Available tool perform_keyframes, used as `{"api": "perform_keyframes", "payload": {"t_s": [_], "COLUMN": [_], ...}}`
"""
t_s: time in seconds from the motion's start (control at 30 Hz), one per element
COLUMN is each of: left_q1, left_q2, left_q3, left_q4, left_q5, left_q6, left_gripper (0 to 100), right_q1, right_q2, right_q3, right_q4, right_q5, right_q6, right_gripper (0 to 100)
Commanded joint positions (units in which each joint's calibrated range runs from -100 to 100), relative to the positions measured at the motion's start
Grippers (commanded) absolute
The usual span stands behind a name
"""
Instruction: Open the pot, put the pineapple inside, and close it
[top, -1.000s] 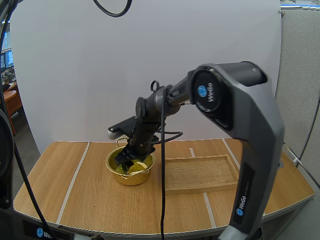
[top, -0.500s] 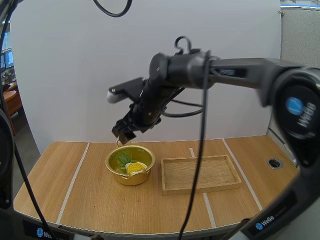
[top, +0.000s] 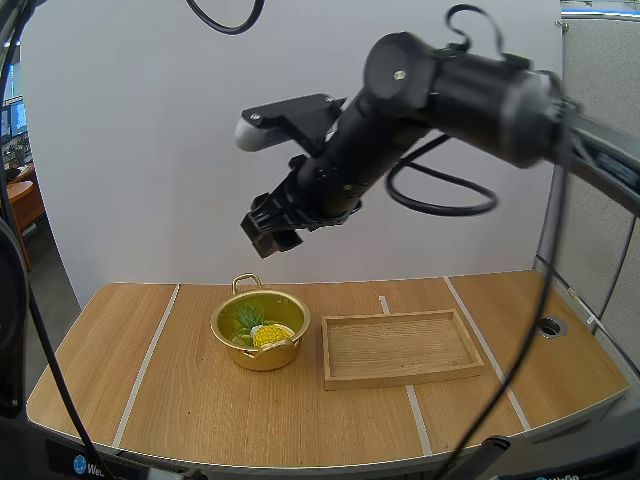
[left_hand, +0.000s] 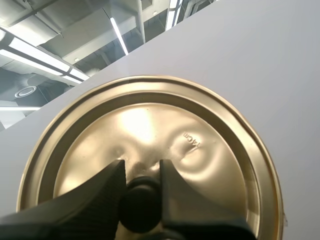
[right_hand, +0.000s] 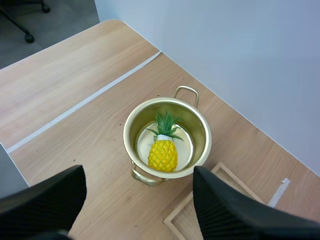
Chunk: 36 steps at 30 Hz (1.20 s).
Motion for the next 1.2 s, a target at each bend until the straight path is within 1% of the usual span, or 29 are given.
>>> {"api": "perform_keyframes", "payload": {"t_s": [0.0, 0.23, 0.53, 0.77, 0.97, 1.0, 1.03, 1.07, 1.1, 1.13, 1.17], "left_q1": [-0.10, -0.10, -0.10, -0.10, -0.10, -0.10, -0.10, -0.10, -0.10, -0.10, -0.10], "left_q2": [-0.4, -0.4, -0.4, -0.4, -0.4, -0.4, -0.4, -0.4, -0.4, -0.4, -0.4], "left_q3": [-0.5, -0.5, -0.5, -0.5, -0.5, -0.5, -0.5, -0.5, -0.5, -0.5, -0.5], "left_q4": [0.4, 0.4, 0.4, 0.4, 0.4, 0.4, 0.4, 0.4, 0.4, 0.4, 0.4], "left_q5": [-1.8, -1.8, -1.8, -1.8, -1.8, -1.8, -1.8, -1.8, -1.8, -1.8, -1.8], "left_q6": [-0.1, -0.1, -0.1, -0.1, -0.1, -0.1, -0.1, -0.1, -0.1, -0.1, -0.1], "left_gripper": [0, 0, 0, 0, 0, 0, 0, 0, 0, 0, 0], "right_q1": [0.1, 0.1, -0.1, -1.4, -1.8, -1.8, -1.8, -1.8, -1.8, -1.8, -1.8], "right_q2": [-5.3, -16.5, -30.1, -36.0, -38.3, -38.4, -38.7, -38.9, -39.1, -39.4, -39.7], "right_q3": [2.6, 9.2, 17.9, 24.5, 29.3, 30.0, 30.7, 31.1, 31.6, 31.9, 31.9], "right_q4": [-2.7, -5.4, -6.2, -6.4, -6.9, -6.9, -6.6, -6.5, -6.4, -6.4, -6.4], "right_q5": [2.0, 6.7, 10.8, 10.5, 6.9, 6.6, 6.2, 5.8, 5.8, 5.8, 5.8], "right_q6": [1.9, 4.8, 4.8, 5.9, 7.3, 7.3, 7.3, 7.3, 7.3, 7.3, 7.3], "right_gripper": [100, 100, 100, 100, 100, 94, 77, 61, 41, 12, 0]}}
